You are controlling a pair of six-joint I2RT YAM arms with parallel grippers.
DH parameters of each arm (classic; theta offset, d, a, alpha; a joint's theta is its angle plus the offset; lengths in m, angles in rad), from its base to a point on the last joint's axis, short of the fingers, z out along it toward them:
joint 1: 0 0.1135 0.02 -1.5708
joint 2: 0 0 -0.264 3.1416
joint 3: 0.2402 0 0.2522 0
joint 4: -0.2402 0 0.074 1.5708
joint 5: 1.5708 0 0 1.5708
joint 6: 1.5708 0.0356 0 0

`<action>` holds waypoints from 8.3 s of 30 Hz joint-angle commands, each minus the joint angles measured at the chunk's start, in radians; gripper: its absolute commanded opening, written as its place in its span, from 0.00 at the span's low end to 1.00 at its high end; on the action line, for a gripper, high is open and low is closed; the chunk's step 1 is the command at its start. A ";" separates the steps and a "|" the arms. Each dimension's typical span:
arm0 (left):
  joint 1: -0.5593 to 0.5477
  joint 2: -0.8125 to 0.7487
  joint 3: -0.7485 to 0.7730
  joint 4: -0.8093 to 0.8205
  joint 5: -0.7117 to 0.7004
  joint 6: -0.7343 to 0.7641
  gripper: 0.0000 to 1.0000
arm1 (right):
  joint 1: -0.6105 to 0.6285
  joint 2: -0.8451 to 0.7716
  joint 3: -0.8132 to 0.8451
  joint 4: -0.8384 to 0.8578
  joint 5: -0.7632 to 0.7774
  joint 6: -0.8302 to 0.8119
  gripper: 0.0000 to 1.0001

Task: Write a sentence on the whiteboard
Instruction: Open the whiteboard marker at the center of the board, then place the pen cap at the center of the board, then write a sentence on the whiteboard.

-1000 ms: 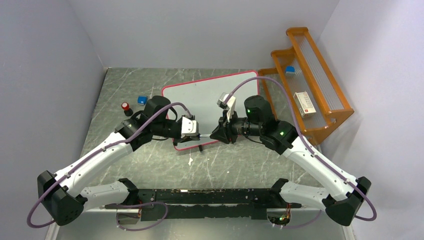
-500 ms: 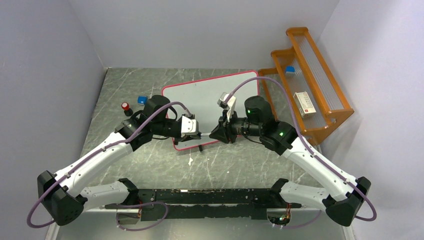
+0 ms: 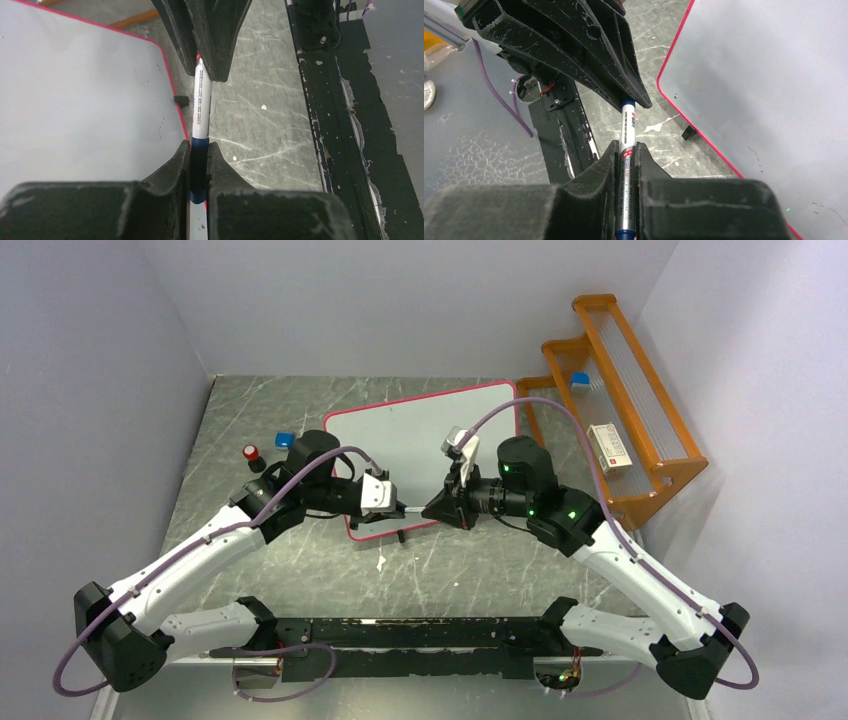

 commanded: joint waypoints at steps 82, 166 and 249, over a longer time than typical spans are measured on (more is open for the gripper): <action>-0.469 0.349 0.098 0.060 -0.826 -0.588 0.62 | -0.011 -0.648 -0.395 0.120 0.741 -0.009 0.00; 0.636 0.277 -0.169 0.658 0.468 -0.881 0.05 | 0.352 -0.030 -0.138 0.342 0.821 -0.048 0.00; 0.613 0.247 -0.193 0.621 0.383 -0.866 0.05 | 0.500 0.631 0.364 0.161 1.248 0.051 0.00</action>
